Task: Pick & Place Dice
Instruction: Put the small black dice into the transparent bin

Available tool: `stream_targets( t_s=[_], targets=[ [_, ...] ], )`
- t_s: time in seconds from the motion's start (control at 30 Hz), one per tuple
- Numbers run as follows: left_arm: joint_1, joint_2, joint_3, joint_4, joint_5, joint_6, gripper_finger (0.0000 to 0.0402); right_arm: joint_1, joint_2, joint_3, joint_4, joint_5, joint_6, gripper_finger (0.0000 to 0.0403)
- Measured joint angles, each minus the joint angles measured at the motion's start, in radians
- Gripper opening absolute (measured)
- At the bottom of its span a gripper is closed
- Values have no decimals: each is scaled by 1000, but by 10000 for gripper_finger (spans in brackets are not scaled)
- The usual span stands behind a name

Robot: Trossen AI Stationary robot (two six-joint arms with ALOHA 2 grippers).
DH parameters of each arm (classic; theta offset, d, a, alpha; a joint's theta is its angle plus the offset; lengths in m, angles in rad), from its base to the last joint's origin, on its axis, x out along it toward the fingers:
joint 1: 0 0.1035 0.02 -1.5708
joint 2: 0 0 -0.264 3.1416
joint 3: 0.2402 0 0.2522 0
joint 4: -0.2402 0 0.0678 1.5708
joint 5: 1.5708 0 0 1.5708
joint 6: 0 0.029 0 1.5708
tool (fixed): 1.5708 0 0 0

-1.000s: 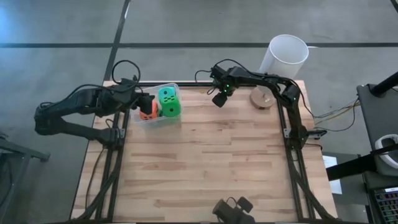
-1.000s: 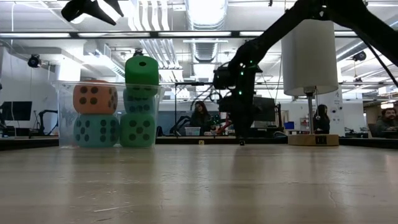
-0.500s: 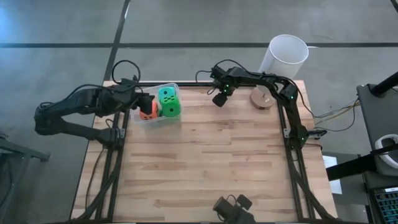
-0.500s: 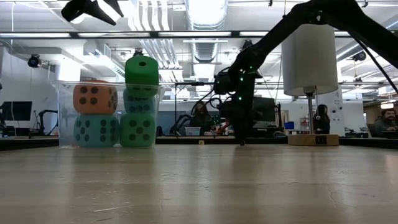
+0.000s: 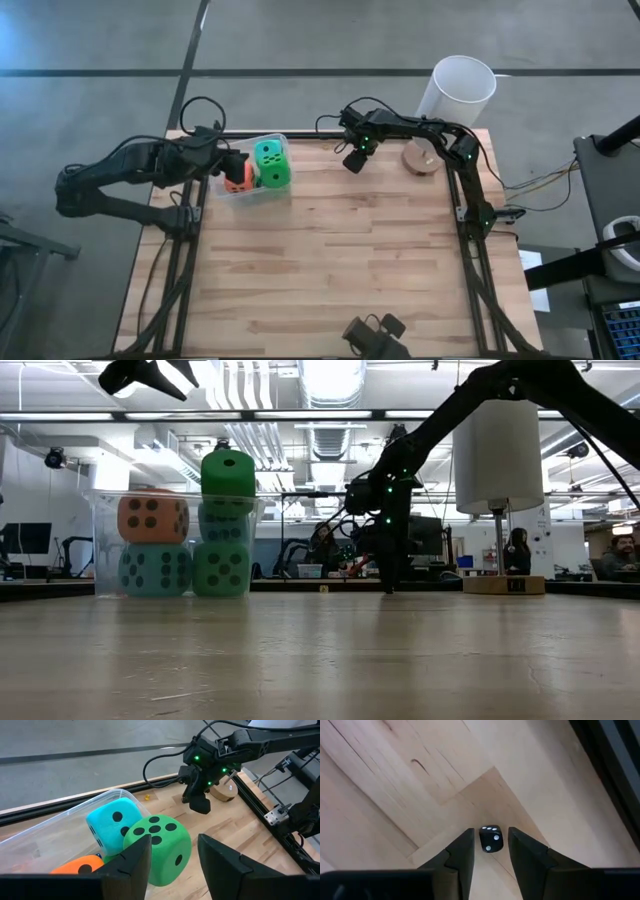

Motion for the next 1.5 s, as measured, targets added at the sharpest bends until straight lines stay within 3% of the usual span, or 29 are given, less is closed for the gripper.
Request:
stream_targets(
  t_s=[0.2,0.43,0.77,1.17,1.5],
  targets=[
    [0,0,0,0,0,0,165,0,0,-1,2,0,0,94],
    [0,0,0,0,0,0,162,2,-2,-1,2,0,0,40],
    [0,0,0,0,0,1,165,2,-24,7,-6,0,1,40],
    [0,0,0,0,0,4,163,65,-291,39,18,-3,48,40],
    [0,0,0,37,1,-57,162,239,-523,35,243,-5,30,41]
  ],
)
